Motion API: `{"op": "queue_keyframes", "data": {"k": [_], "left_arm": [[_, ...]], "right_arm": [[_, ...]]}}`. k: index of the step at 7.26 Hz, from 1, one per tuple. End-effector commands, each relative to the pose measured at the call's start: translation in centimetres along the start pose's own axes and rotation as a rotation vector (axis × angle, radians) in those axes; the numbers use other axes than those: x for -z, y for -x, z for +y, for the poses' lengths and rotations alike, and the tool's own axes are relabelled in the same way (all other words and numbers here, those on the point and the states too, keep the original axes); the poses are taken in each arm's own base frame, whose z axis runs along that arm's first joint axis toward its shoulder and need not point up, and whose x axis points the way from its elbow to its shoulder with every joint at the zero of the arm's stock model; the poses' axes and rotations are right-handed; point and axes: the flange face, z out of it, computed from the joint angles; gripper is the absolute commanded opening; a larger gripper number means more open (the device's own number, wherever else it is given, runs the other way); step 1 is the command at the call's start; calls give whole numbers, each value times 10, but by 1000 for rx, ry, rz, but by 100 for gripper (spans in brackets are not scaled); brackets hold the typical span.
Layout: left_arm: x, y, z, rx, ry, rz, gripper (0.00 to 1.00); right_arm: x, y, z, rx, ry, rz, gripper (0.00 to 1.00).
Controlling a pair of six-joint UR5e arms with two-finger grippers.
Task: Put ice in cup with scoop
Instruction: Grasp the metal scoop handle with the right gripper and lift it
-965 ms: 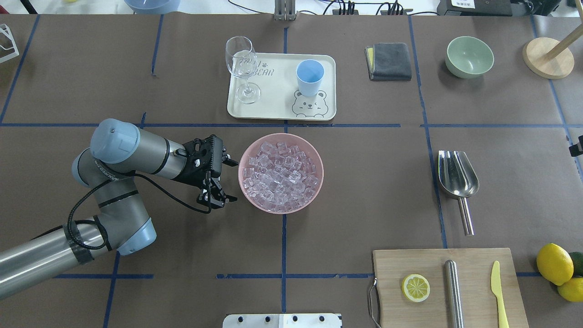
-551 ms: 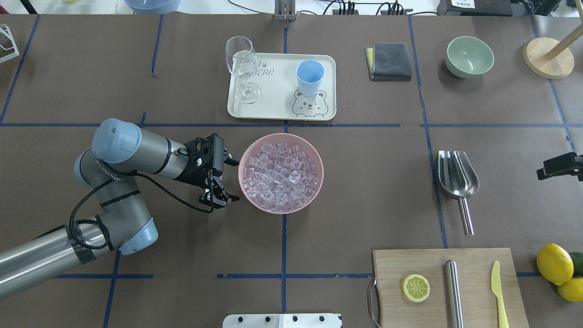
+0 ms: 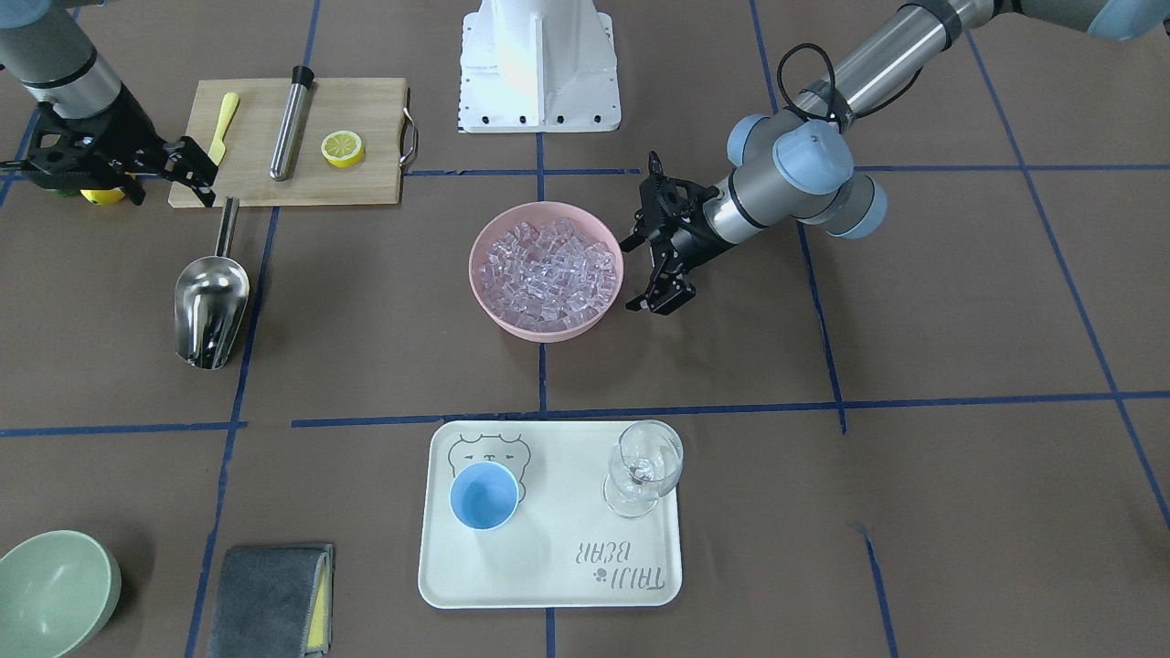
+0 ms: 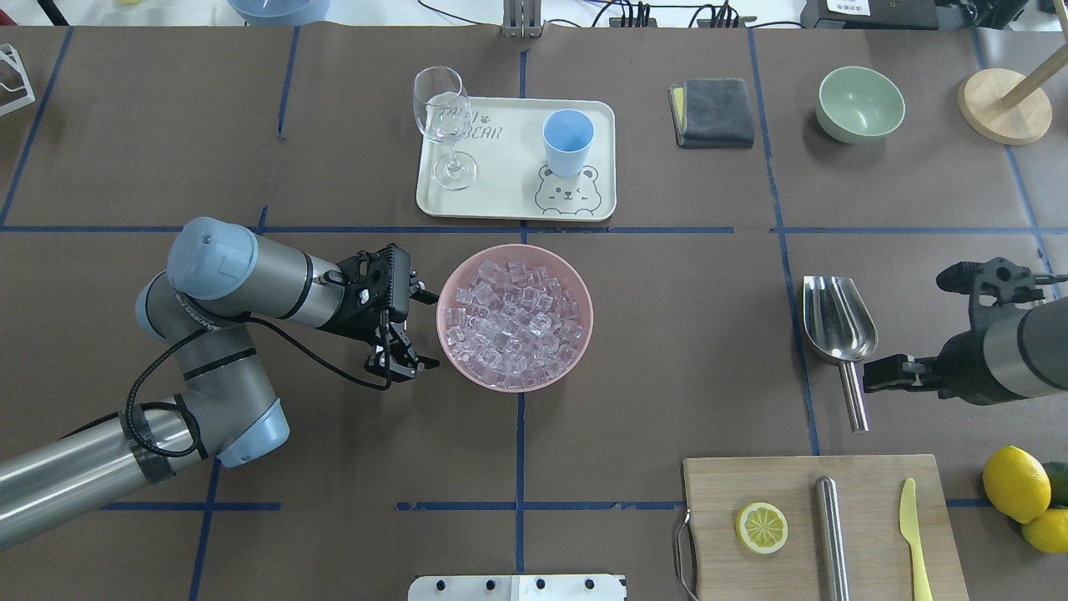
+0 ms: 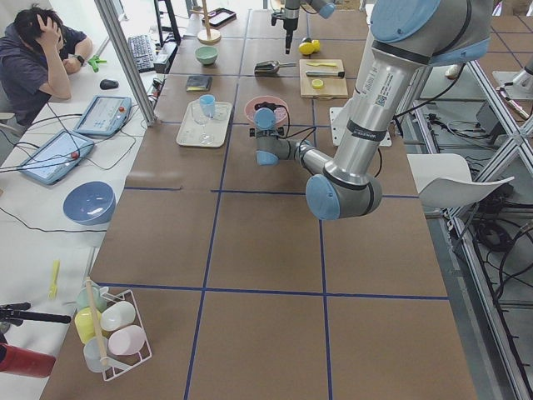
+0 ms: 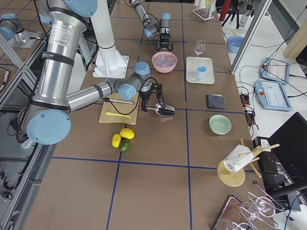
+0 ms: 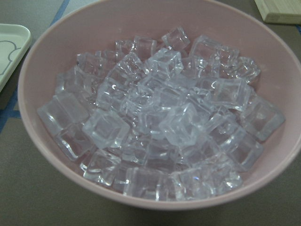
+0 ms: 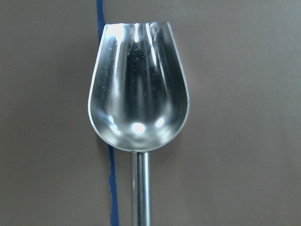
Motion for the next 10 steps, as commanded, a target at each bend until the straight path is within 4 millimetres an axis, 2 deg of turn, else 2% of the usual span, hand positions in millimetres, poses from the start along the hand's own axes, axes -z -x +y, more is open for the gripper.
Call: {"op": "queue_keyframes", "data": {"k": [1,3,4,5,6,7,10], "left_arm": [[1,0,-1,-3,-5,0,100],[1,0,-1,-3,-5,0,100],[1,0,-1,-3,-5,0,100],[0,-1,-1,-3,-5,1,100],[1,0,-1,-4,-7,0,100],[1,0,-2,-5,-8,0,100],[1,-1,-3,-6,-11,1,100]], "right_arm": [[-36,25,-1,5,-2,14,90],[-55,26,1,16,20,34,86],[-55,26,2,15,33,31,78],[-57,26,6,22,41,35,47],[-57,24,6,19,42,39,8],[-56,22,7,23,43,41,0],[-55,22,8,28,44,40,0]]}}
